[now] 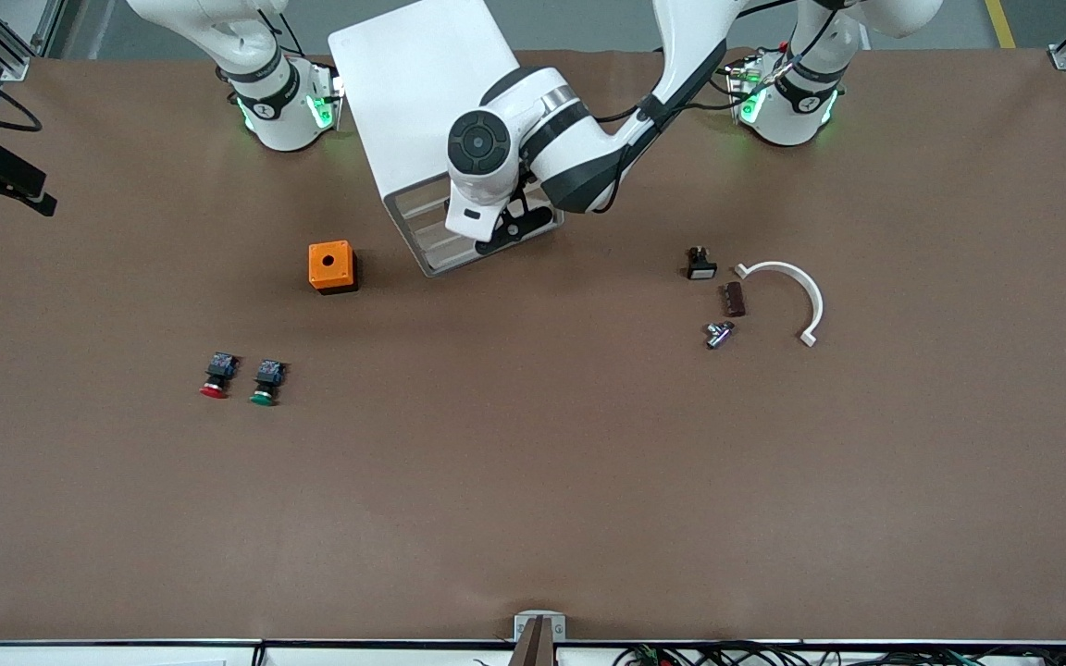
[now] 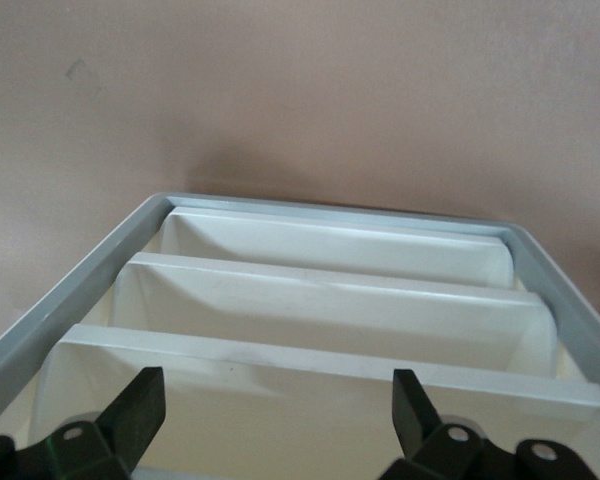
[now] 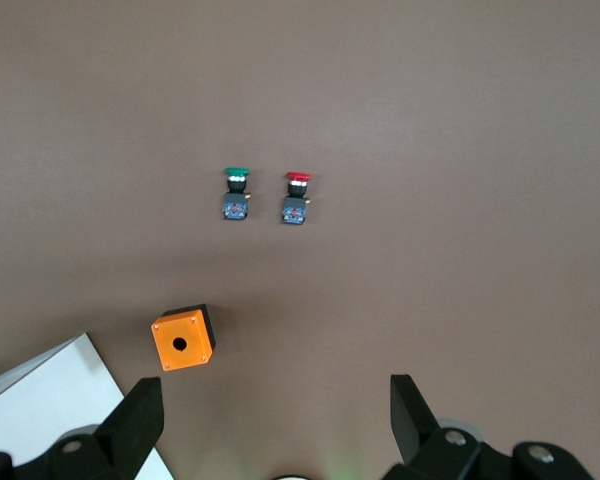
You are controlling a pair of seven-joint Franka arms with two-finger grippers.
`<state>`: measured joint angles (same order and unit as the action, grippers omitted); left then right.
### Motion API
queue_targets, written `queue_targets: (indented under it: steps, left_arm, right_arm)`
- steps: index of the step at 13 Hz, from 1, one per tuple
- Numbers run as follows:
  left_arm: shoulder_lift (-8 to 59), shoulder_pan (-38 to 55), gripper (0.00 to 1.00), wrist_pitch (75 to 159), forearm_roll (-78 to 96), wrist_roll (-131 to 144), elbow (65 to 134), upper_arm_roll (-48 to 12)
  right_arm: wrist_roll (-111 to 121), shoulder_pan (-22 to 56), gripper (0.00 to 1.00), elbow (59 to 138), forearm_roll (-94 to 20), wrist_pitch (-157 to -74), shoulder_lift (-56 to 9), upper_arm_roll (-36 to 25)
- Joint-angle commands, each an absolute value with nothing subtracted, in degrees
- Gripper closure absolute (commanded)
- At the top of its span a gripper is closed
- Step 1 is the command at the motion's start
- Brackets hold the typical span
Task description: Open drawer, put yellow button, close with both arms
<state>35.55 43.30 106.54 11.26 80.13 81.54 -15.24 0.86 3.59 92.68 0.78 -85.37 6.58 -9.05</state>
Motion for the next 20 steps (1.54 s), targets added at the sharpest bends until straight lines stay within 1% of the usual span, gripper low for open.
queue_targets:
  steps: [1,3,5,8,11,13,17,20]
  left_arm:
    - [34.7,39.0,0.0,106.0,1.9,79.4,81.0,-14.8]
    - [33.4,34.0,0.0,106.0,-5.5,77.5,81.0,-14.9]
    - [30.8,27.9,0.0,105.9,-5.8,68.0,81.0,-14.9]
    - [26.1,18.0,0.0,102.9,-5.9,52.7,81.0,-14.9]
    - [23.0,10.0,0.0,102.7,-5.9,40.4,81.0,-14.9]
    - [21.2,6.0,0.0,102.2,-5.9,36.0,81.0,-14.9]
    - [15.0,0.4,0.0,95.1,-5.9,27.2,80.9,-14.9]
    - [10.2,-1.1,0.0,89.3,-5.6,23.1,81.0,-14.9]
  right_arm:
    - [2.0,1.6,0.0,97.1,-1.4,-88.7,10.5,-9.8]
    - [2.0,2.0,0.0,95.2,-1.5,-90.3,9.9,-9.7]
    - [2.0,2.7,0.0,93.4,-1.4,-90.4,9.0,-9.4]
    - [1.9,3.0,0.0,92.9,-1.5,-91.5,8.7,-9.3]
    - [2.0,3.4,0.0,92.9,-1.3,-91.5,8.3,-9.3]
    - [2.0,3.8,0.0,92.9,-1.1,-91.6,8.1,-9.3]
    - [2.0,4.7,0.0,92.5,-0.8,-91.5,8.1,-9.3]
    - [2.0,4.8,0.0,92.5,-0.9,-91.5,8.1,-9.3]
